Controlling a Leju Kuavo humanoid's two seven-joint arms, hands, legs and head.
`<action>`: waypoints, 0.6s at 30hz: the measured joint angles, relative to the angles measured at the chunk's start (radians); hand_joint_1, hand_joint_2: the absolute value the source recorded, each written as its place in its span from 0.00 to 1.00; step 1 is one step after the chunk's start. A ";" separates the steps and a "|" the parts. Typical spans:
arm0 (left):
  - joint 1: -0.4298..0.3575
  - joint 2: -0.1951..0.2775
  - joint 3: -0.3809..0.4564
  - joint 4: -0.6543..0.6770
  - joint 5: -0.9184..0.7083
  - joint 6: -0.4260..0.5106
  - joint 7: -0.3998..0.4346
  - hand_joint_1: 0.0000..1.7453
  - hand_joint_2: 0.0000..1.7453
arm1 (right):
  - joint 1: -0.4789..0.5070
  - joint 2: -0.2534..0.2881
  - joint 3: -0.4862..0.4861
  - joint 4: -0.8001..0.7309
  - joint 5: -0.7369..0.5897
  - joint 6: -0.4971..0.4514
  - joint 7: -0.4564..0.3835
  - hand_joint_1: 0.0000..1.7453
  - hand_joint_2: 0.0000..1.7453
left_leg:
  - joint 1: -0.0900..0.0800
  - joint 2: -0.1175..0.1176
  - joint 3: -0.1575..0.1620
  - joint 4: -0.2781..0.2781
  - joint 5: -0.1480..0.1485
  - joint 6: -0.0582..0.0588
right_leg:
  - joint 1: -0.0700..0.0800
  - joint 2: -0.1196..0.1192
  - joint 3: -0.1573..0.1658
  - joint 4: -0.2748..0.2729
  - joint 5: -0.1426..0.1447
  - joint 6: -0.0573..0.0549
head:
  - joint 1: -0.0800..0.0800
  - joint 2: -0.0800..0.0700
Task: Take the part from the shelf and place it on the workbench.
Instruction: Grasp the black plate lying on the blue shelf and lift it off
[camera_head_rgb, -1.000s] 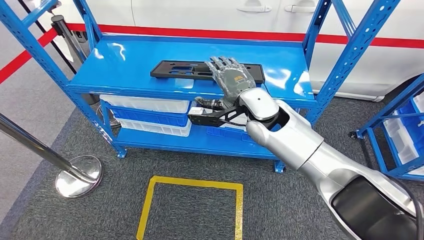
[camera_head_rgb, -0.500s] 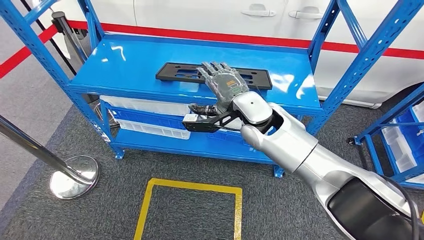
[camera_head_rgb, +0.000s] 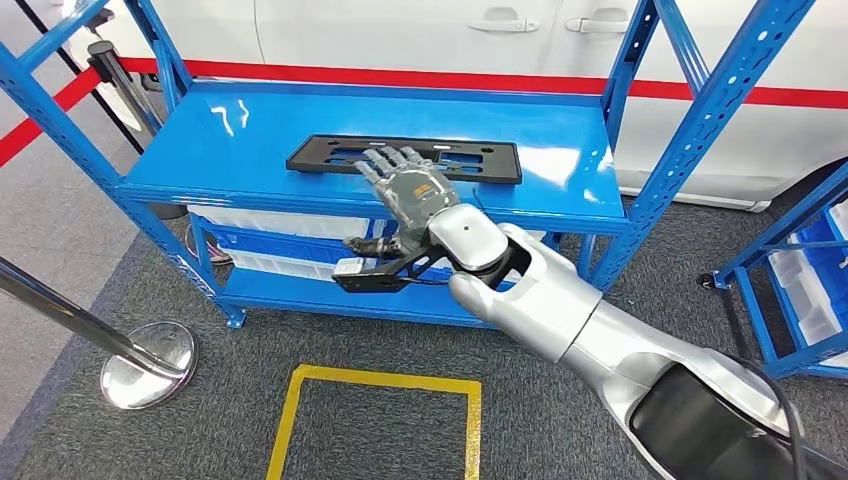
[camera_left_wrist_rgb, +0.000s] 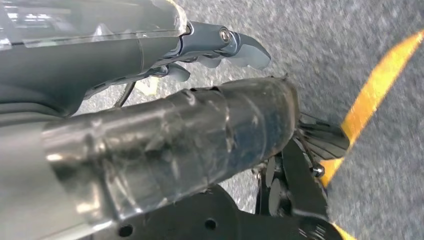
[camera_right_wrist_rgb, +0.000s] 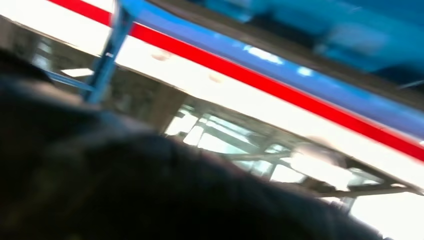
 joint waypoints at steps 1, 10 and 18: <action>0.000 0.000 0.000 0.000 -0.001 -0.002 0.000 0.00 0.00 | 0.005 0.009 0.006 0.003 0.000 0.000 -0.001 0.00 0.00 | 0.000 0.000 -0.036 0.055 -0.011 -0.001 | 0.003 -0.001 0.003 0.000 -0.003 -0.003 | 0.000 0.000; -0.001 0.002 0.002 0.000 -0.009 -0.006 0.034 0.00 0.00 | 0.002 0.033 0.021 0.022 0.004 0.005 -0.013 0.00 0.00 | -0.010 -0.001 0.066 -0.212 0.140 0.029 | 0.016 0.000 0.038 0.001 -0.041 0.019 | 0.000 0.000; 0.001 0.002 0.004 0.000 -0.010 -0.012 0.034 0.00 0.00 | 0.006 0.035 0.026 0.034 0.004 0.006 -0.013 0.00 0.00 | -0.003 -0.001 0.091 -0.221 0.122 0.049 | 0.004 -0.003 -0.124 0.270 -0.119 0.044 | 0.003 0.000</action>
